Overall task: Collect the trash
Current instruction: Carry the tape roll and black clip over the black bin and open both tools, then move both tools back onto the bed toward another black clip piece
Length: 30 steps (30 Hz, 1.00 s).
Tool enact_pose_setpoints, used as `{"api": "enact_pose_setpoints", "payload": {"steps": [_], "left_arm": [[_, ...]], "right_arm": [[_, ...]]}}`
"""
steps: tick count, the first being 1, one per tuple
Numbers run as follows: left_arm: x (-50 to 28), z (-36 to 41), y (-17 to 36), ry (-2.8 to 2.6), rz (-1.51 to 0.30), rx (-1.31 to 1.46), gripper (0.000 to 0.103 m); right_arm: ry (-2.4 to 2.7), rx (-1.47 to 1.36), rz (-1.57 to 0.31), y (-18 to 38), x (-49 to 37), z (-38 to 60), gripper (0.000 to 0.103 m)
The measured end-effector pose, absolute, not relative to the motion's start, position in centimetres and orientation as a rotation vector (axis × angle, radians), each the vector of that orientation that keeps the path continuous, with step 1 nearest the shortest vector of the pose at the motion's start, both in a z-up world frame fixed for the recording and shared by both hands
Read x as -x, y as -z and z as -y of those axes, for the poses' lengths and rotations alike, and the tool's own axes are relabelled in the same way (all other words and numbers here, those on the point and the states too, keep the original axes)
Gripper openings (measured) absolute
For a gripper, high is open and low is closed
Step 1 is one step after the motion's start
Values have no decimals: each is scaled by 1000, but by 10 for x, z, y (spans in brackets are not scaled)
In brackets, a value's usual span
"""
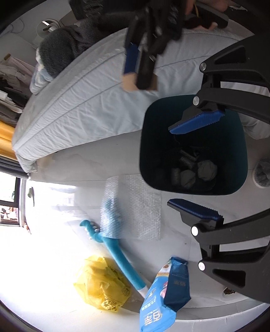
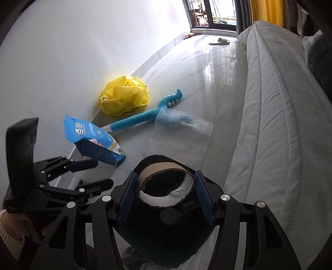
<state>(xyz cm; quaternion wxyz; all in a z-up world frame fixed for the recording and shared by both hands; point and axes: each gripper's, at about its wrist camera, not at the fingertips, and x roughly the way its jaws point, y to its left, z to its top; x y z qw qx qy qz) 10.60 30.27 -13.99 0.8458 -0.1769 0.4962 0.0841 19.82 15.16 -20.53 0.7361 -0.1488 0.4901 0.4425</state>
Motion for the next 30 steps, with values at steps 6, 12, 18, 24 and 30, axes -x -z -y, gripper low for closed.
{"api": "enact_pose_setpoints", "payload": {"steps": [6,12,18,24,30], "left_arm": [[-97,-317,110,-215,-921,399,69],[-91,-327,79,-232,-807,411,73],[-86,-323,45,-235,-686,381,75],[-81,-313,20,-233,-610,329,77],[-80,-306,4,-216,-558,332,78]], "right_arm": [[-972,401,-1113,224,-186,-164,58],[-970,455,-1149,240,-178,-172,58],[-960,490,-1167,247,-172,-174,58],[-950,509,-1158,245,-165,-174,63],[-956,528,-1071,223,-152,-169,76]]}}
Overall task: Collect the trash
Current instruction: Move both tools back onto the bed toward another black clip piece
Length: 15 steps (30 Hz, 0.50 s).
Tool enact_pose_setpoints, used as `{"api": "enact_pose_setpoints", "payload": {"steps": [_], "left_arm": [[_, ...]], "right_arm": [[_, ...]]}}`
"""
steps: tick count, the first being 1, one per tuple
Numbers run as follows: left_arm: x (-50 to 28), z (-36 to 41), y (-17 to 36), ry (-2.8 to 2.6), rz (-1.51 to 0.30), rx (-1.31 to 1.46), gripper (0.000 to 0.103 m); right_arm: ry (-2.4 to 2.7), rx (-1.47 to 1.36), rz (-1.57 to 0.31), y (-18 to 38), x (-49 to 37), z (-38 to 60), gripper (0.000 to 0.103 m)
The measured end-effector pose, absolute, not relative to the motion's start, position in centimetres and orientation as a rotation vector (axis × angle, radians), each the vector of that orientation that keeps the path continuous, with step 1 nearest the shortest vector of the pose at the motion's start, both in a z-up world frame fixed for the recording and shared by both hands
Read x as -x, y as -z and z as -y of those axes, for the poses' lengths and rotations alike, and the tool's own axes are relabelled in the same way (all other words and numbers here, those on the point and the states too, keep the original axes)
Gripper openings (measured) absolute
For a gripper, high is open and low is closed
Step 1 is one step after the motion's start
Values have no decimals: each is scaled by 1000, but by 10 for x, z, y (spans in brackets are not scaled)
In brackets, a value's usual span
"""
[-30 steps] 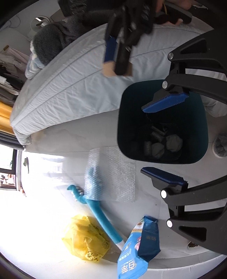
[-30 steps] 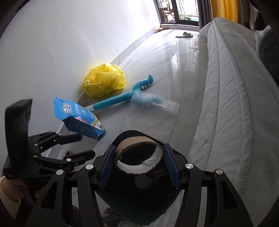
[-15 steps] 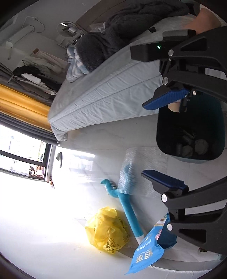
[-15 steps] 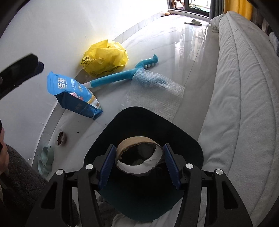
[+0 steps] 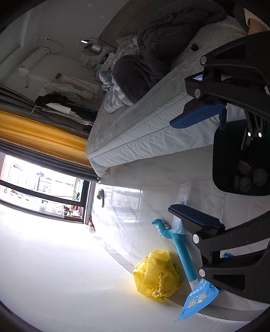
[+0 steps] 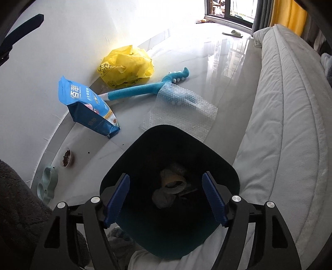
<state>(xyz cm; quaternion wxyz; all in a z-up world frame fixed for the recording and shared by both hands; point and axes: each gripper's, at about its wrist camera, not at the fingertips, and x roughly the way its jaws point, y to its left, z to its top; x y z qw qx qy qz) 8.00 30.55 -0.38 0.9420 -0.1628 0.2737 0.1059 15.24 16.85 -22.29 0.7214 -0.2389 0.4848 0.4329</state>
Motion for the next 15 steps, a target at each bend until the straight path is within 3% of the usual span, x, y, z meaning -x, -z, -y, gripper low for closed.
{"api": "enact_pose_setpoints", "payload": {"steps": [15], "left_arm": [[-97,-250,-39,-146,-463,312,81]], "right_arm": [[-832,509,-796,152,-159,-112,77]]}}
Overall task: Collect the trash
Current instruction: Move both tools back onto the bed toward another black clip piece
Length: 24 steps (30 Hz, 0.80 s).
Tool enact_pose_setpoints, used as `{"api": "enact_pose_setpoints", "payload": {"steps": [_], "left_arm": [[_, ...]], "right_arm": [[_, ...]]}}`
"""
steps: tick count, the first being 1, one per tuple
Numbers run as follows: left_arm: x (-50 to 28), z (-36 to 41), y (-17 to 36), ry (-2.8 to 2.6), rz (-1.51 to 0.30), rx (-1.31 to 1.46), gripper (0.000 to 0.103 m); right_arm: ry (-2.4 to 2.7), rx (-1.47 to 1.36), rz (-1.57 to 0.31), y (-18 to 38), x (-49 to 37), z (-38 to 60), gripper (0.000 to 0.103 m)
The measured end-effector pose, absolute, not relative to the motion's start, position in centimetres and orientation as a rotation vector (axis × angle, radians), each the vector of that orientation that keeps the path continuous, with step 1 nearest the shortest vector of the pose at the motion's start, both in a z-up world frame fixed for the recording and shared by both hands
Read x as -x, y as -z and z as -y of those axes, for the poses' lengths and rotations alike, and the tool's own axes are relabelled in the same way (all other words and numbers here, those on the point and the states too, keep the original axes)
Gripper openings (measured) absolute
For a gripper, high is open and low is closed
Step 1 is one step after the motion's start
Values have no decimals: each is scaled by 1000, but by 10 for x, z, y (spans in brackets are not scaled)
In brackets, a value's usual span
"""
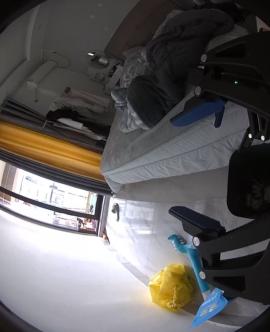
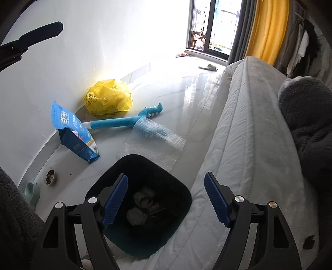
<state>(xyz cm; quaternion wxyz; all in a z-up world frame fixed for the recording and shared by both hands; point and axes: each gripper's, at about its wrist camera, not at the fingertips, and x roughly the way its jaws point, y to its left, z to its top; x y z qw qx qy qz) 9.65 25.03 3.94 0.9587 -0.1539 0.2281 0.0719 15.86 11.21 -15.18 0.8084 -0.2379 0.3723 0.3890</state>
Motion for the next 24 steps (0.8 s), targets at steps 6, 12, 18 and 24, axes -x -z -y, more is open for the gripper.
{"api": "enact_pose_setpoints", "payload": {"steps": [6,12,18,24], "left_arm": [[-111,-220,-48,-105,-451,302,82],[-133,-190,-47,-66,-465,300,82],[-150,-163,-44,-28,-480,308,82],[-163,-139,-38,5,-499,303,82]], "right_arm": [[-776,539,-733,140,-163,-80,77],[-715,554,-702,132,-171,-40,77],[-674,565,-671,125,-172,-10,78],[-639,583,-647,121,-172,16,78]]}}
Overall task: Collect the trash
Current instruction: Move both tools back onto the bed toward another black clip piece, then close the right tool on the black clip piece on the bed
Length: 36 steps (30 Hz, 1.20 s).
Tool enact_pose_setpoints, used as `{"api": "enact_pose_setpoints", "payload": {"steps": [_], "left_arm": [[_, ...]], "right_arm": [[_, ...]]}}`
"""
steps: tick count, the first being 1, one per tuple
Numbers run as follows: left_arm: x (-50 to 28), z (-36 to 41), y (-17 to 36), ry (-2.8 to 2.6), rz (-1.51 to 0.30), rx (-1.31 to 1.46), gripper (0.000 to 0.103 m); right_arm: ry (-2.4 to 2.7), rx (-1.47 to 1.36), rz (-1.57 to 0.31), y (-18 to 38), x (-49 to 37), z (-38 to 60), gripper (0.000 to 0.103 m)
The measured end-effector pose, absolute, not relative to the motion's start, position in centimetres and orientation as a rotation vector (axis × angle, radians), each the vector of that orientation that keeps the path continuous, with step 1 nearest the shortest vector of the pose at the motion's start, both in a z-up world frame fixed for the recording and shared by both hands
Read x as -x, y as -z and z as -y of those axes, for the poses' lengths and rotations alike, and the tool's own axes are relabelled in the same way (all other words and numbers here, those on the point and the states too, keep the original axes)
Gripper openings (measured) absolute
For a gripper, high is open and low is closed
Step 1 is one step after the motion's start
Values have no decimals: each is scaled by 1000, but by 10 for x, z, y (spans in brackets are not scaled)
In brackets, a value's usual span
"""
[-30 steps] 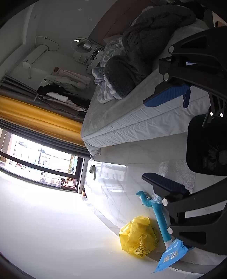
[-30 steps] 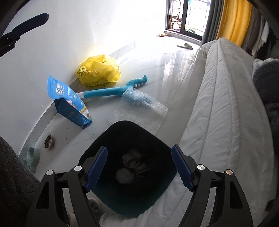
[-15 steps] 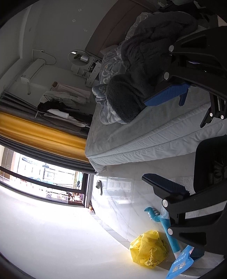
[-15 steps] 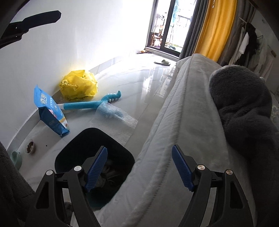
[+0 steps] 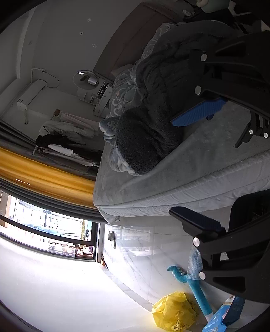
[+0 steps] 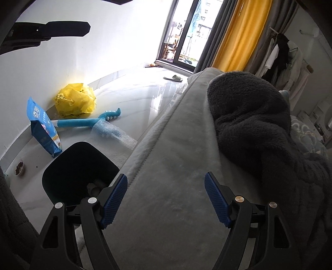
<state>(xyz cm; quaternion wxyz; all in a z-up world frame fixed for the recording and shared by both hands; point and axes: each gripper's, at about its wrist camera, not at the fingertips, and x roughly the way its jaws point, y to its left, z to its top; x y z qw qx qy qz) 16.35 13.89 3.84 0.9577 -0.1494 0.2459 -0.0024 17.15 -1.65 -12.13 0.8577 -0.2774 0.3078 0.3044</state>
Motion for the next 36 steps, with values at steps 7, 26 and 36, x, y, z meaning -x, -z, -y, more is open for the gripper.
{"api": "enact_pose_setpoints", "payload": {"steps": [7,26,36], "left_arm": [[-178,-116,-28,39,-536,303,82],[-223,-44,11,179,-637,268,80],[-244,-3,39,251,-724,223,69]], "right_arm": [[-641,449,-687,113,-186,52,78],[-535,-321,-876,123,-254,232,50],[-526,-473,-964,154,-270,248,40]]}}
